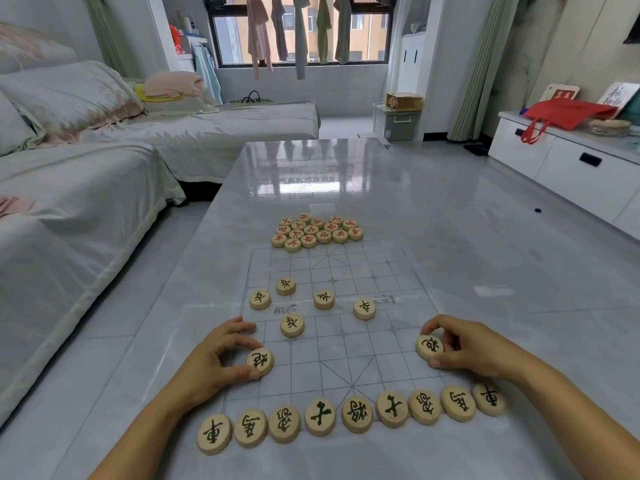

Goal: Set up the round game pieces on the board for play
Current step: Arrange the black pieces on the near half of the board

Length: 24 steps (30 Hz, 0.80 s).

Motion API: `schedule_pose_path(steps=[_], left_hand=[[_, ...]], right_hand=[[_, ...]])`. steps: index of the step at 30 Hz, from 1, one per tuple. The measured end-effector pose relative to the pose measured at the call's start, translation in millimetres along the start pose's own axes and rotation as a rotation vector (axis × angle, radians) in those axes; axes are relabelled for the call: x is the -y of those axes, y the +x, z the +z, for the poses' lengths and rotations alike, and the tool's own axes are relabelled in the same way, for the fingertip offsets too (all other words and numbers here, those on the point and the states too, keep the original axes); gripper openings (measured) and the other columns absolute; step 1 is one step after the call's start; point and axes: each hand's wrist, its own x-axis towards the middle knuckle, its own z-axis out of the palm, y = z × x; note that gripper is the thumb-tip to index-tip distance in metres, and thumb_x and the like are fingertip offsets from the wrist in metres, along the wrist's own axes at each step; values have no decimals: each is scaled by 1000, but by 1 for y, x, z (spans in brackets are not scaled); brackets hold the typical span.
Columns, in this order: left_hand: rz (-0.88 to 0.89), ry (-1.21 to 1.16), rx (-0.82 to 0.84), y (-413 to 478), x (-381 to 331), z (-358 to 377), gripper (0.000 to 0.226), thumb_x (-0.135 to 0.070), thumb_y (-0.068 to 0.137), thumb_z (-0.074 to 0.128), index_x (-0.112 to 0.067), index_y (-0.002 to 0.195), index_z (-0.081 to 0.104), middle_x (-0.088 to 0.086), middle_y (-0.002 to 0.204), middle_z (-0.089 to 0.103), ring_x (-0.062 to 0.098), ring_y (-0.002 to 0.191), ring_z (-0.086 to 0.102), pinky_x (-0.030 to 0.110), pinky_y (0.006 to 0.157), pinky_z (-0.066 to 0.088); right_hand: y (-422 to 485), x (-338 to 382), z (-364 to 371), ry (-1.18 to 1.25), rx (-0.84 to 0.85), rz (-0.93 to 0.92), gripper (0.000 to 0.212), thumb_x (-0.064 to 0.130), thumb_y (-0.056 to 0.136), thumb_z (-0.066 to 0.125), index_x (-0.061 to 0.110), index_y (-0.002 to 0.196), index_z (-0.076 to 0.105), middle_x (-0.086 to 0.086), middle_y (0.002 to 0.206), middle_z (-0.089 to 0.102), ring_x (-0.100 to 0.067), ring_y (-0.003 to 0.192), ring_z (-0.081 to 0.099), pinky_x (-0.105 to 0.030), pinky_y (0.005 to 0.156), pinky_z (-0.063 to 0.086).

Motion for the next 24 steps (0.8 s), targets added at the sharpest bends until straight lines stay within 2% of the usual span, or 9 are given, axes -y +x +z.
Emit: schedule_pose_path(steps=[4, 13, 24], left_hand=[[11, 21, 11, -1, -1, 1, 41, -20, 64, 81, -29, 101, 64, -16, 129, 48, 4, 134, 28, 28, 113, 25], [14, 42, 0, -2, 0, 3, 36, -19, 65, 82, -26, 95, 64, -17, 126, 48, 5, 134, 29, 26, 111, 25], [48, 57, 6, -2, 2, 3, 38, -23, 65, 81, -34, 97, 63, -21, 126, 46, 3, 134, 27, 28, 112, 25]], right_hand=[[0, -3, 0, 19, -1, 5, 36, 27, 74, 77, 40, 100, 55, 7, 65, 53, -4, 62, 49, -19, 63, 41], [2, -4, 6, 16, -76, 32, 31, 30, 71, 78, 33, 93, 57, 4, 67, 55, -6, 61, 49, -17, 58, 37], [1, -6, 9, 37, -93, 36, 32, 31, 71, 78, 33, 92, 54, 5, 68, 55, -7, 62, 49, -19, 59, 38]])
